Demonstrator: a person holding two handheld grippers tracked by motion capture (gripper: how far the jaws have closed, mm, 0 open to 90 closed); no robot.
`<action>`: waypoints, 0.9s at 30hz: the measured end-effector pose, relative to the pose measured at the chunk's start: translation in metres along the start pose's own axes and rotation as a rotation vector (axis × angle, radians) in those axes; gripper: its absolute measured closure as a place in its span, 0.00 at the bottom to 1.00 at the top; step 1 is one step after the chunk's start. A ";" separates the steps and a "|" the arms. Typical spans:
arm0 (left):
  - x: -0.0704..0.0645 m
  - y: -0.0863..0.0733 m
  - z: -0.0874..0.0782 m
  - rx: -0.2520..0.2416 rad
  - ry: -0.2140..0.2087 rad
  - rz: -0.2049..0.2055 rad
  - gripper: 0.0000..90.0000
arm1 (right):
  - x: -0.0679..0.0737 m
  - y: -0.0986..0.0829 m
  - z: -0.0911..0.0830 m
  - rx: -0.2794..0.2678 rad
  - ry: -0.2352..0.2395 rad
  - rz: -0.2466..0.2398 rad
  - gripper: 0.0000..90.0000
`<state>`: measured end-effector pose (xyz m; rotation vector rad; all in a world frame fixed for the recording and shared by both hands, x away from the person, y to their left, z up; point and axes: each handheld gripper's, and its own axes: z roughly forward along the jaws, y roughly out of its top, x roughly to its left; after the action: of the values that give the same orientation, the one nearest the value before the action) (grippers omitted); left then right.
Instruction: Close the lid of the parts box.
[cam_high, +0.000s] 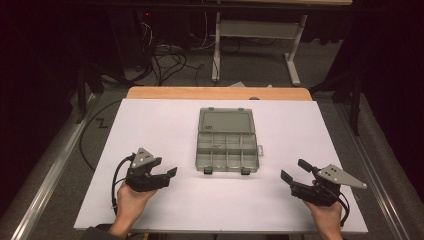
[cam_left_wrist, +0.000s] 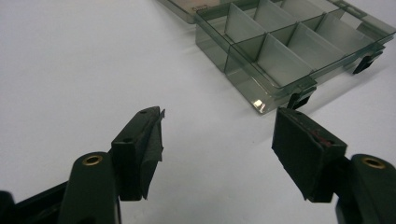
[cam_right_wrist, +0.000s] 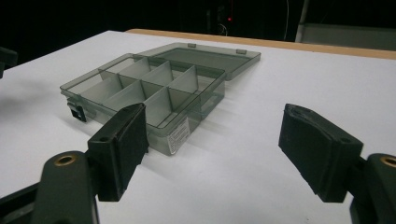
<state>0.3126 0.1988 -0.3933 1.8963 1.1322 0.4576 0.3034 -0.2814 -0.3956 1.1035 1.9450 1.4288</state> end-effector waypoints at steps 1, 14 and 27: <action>0.000 0.001 0.000 -0.001 -0.006 -0.002 0.37 | 0.001 0.000 0.000 -0.001 0.003 -0.001 0.29; 0.000 0.028 0.003 -0.015 -0.035 0.009 0.37 | 0.003 0.009 0.006 0.000 0.036 0.000 0.31; -0.004 0.058 0.021 0.003 -0.050 0.027 0.37 | 0.010 0.018 0.012 0.009 0.079 -0.019 0.32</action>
<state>0.3552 0.1724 -0.3578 1.9172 1.0759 0.4214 0.3134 -0.2644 -0.3823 1.0443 2.0131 1.4755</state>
